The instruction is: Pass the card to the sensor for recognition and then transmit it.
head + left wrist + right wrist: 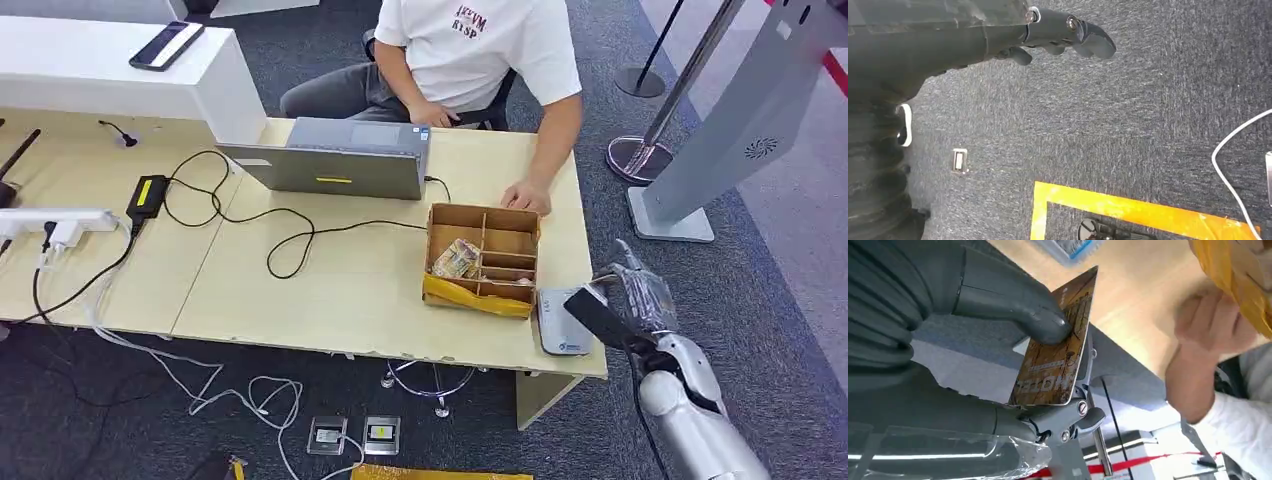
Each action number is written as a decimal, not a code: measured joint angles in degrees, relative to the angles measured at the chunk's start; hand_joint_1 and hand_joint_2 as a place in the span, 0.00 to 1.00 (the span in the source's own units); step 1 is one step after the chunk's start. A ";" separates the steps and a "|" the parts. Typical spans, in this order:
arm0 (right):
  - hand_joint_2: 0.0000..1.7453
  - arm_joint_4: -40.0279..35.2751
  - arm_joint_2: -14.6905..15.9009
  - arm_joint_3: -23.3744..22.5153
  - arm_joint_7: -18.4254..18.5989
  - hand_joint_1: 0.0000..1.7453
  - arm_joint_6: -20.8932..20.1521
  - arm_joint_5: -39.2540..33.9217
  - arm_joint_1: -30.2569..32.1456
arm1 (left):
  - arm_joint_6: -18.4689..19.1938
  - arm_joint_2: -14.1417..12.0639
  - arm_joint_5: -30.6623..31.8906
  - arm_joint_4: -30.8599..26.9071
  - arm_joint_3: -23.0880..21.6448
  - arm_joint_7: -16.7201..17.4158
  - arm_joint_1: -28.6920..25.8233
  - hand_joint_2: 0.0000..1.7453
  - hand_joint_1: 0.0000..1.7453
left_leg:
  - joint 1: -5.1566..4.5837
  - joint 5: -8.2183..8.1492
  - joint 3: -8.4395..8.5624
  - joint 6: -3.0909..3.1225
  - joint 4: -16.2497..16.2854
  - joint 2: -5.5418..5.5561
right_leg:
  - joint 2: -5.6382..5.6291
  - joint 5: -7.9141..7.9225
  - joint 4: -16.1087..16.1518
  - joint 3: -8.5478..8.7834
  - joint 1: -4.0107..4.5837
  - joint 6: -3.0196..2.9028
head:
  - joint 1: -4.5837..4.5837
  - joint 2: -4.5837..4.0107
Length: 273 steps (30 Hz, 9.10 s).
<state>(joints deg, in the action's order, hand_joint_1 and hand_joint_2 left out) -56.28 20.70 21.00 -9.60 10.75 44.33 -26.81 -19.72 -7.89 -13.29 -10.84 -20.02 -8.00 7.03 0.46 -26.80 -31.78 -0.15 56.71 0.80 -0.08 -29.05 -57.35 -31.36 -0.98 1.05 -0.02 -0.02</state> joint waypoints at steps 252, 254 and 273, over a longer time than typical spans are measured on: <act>1.00 26.71 -10.82 4.29 -1.60 0.00 -5.97 7.80 -37.49 | 0.68 0.35 -1.79 -0.09 -7.72 1.49 3.10 1.00 0.00 | 0.03 0.12 -0.35 -0.08 0.11 0.07 | 0.05 0.08 -0.11 -0.32 0.03 -0.05 | 0.00 0.00; 1.00 28.02 -11.08 4.44 -1.68 0.00 -5.05 8.35 -37.48 | 0.66 0.26 -1.84 -0.09 -8.06 1.49 3.09 1.00 0.00 | 0.03 0.12 -0.35 -0.08 0.11 0.07 | 0.04 0.08 -0.11 -0.33 0.03 -0.05 | 0.00 0.00; 1.00 27.11 -7.02 3.74 -9.99 0.00 18.29 1.27 -36.34 | -1.40 0.13 -4.22 -0.07 -8.98 0.04 1.74 1.00 0.00 | 0.08 0.11 -0.41 -0.08 0.26 0.05 | 0.04 0.09 -0.09 -0.39 0.07 -0.06 | 0.00 0.00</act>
<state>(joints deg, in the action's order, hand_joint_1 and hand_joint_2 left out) -29.18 13.68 24.74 -19.58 29.04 45.59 -63.15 -21.11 -7.76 -17.51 -10.91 -29.00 -7.96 8.77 0.54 -26.70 -32.19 -0.22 56.97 0.85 -0.04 -28.97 -57.44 -31.75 -0.91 0.99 -0.02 -0.02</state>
